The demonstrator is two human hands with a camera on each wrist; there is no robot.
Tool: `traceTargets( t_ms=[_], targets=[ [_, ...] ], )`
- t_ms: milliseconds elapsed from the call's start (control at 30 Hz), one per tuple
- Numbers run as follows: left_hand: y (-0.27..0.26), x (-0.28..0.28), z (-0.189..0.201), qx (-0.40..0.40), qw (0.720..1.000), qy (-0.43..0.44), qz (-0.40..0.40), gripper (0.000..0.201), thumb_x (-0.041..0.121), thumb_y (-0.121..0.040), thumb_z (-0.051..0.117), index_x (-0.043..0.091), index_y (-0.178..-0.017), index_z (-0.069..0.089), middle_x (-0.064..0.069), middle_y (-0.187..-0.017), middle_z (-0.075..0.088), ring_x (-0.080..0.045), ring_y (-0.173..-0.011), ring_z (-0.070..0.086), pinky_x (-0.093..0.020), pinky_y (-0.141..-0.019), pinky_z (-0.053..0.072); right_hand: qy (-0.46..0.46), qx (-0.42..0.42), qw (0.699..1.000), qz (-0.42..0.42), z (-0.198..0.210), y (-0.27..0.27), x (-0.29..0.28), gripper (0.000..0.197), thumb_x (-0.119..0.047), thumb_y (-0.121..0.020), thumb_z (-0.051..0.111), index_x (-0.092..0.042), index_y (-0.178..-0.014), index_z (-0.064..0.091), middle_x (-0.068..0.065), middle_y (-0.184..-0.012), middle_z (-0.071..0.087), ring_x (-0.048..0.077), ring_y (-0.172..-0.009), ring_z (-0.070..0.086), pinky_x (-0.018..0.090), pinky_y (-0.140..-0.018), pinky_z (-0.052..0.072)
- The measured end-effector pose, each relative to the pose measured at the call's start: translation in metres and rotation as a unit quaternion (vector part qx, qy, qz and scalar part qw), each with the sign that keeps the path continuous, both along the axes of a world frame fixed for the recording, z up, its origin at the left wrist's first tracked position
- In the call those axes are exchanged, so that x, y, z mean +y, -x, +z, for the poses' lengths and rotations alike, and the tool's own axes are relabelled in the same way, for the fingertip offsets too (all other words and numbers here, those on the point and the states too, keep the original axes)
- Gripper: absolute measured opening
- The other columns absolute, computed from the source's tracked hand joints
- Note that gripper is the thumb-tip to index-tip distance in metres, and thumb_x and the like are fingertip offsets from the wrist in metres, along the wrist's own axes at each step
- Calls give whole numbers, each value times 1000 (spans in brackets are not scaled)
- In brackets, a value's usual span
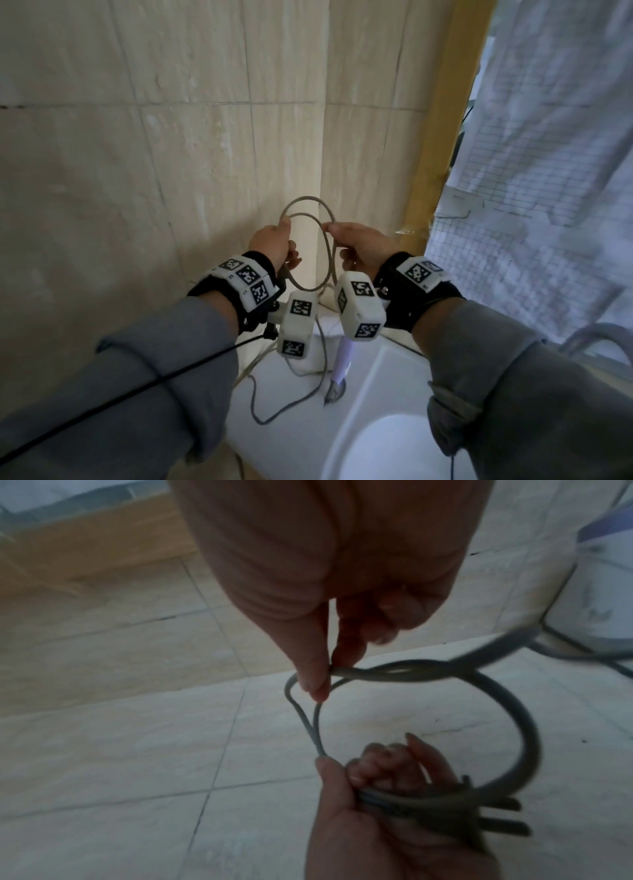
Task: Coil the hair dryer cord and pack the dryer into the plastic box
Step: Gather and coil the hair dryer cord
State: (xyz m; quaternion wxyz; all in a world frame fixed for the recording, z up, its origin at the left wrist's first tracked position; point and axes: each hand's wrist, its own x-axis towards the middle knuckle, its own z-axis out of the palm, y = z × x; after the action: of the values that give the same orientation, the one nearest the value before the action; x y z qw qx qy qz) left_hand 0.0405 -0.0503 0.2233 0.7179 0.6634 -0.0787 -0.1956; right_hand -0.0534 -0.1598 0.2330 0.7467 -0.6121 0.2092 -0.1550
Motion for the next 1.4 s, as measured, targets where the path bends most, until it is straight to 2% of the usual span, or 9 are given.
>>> traceTargets(
  t_ms=[167, 367, 467, 600, 733, 833, 1133, 1200, 1400],
  targets=[
    [6, -1, -1, -13, 997, 77, -15, 27, 37, -94, 46, 15, -80, 50, -2, -63, 52, -15, -54, 53, -26, -63, 51, -10, 5, 1000, 1, 0, 1, 0, 10, -4, -87, 60, -7, -78, 58, 6, -62, 52, 6, -36, 50, 13, -35, 38],
    [10, -3, 0, 36, 986, 162, -27, 30, 41, -95, 42, 21, -73, 43, 8, -44, 43, -7, -36, 40, -20, -47, 41, 117, 37, 992, -5, -4, -3, 4, 11, -11, -88, 58, -13, -78, 55, 2, -67, 61, 12, -56, 57, 25, -58, 41],
    [5, 0, 5, 84, 971, 225, -9, 27, 40, -97, 37, 32, -73, 46, 10, -36, 32, -6, -30, 30, -21, -46, 35, 120, 37, 992, -17, -9, -1, 2, 15, -9, -90, 53, -13, -76, 53, 5, -63, 57, 15, -55, 55, 25, -55, 40],
    [-15, 12, 15, 138, 942, 306, 8, 48, 42, -99, 28, 19, -58, 29, 8, -28, 30, -7, -23, 29, -23, -51, 31, 149, 64, 987, 11, -25, 5, -8, 9, -6, -89, 56, -13, -82, 55, 5, -62, 53, 15, -51, 51, 24, -52, 44],
    [-33, 20, 23, 159, 928, 338, 10, 40, 27, -100, 22, 17, -61, 28, 6, -30, 32, -10, -23, 30, -24, -50, 30, 291, 120, 945, 90, -47, 6, -17, 7, -9, -85, 61, -13, -80, 61, -3, -54, 63, 8, -49, 60, 29, -74, 53],
    [-38, 27, 28, 150, 926, 347, -13, 37, 20, -98, 22, 17, -61, 28, 6, -30, 32, -10, -24, 31, -22, -47, 31, 334, 149, 922, 129, -59, 9, -20, 9, -11, -88, 58, -13, -80, 61, -2, -59, 63, 1, -50, 60, 19, -68, 47],
    [-38, 46, 53, 99, 935, 339, -38, 41, 33, -99, 31, 19, -61, 37, 5, -33, 31, -7, -28, 28, -19, -47, 31, 374, 245, 879, 164, -84, 36, -48, 31, -33, -96, 44, -19, -74, 62, -5, -62, 59, 13, -62, 55, 21, -70, 44],
    [-32, 37, 51, 75, 950, 304, -23, 41, 33, -99, 30, 20, -62, 39, 6, -32, 33, -6, -27, 29, -19, -48, 32, 381, 219, 891, 118, -81, 34, -51, 31, -33, -96, 42, -17, -81, 64, -2, -68, 53, 15, -62, 50, 27, -68, 46],
    [-12, 8, 36, -32, 986, 161, -7, 32, 21, -98, 31, 18, -67, 40, 9, -35, 43, -7, -36, 35, -21, -47, 28, 523, 160, 834, 72, -46, 22, -33, 38, -46, -95, 36, -22, -117, 55, -1, -100, 62, 17, -92, 56, 31, -84, 43]
  ],
)
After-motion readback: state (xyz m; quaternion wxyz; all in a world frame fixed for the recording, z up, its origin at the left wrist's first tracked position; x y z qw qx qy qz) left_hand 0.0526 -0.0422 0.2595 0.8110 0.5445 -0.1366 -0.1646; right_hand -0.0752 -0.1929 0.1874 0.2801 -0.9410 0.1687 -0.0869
